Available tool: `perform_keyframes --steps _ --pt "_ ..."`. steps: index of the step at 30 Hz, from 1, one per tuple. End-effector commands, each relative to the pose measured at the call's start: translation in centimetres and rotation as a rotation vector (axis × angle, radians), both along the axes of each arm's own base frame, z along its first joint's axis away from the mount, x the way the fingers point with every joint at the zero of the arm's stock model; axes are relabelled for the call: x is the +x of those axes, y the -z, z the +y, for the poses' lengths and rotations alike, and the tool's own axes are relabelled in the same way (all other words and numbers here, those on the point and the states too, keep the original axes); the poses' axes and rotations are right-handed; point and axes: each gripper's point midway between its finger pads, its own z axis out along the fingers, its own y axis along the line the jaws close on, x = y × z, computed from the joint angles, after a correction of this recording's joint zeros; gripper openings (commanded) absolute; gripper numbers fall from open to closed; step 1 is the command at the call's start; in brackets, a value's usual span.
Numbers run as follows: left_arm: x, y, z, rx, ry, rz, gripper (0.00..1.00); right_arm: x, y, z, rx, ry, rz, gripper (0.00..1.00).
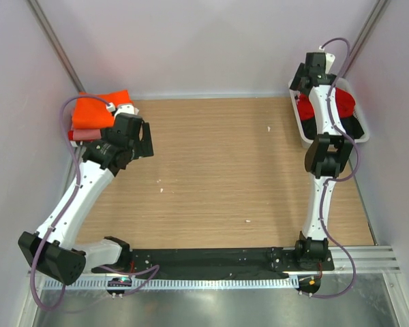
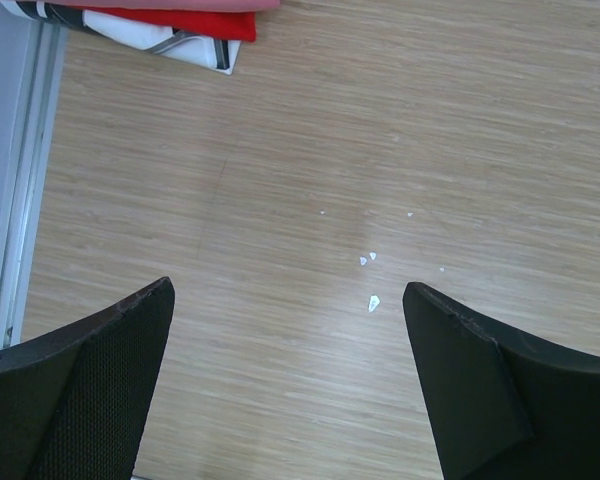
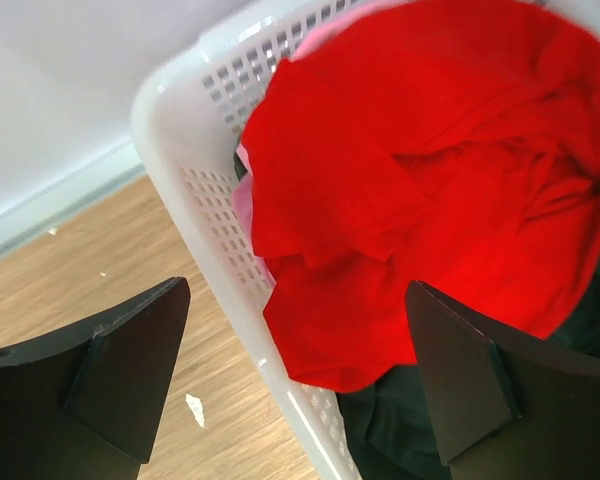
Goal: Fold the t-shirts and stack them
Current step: Grab the tshirt from the pile
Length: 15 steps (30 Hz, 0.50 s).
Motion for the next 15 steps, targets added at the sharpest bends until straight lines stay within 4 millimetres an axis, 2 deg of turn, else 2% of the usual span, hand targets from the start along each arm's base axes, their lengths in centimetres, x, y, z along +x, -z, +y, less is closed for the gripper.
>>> perform_keyframes --steps 1,5,9,15 --pt "0.2 -0.2 0.3 0.025 -0.009 -0.01 0.96 1.2 -0.8 0.0 0.014 -0.009 -0.049 0.93" --pt "0.1 -0.2 0.4 0.029 -0.009 -0.011 0.96 1.5 0.2 -0.8 0.005 0.009 -0.04 0.88" --pt "0.2 -0.1 0.4 0.032 -0.009 -0.007 0.96 1.8 1.2 -1.2 0.012 0.015 -0.03 0.73" --pt "0.2 -0.1 0.3 0.028 -0.007 -0.007 0.96 2.4 1.3 -1.9 0.008 0.027 -0.054 0.69"
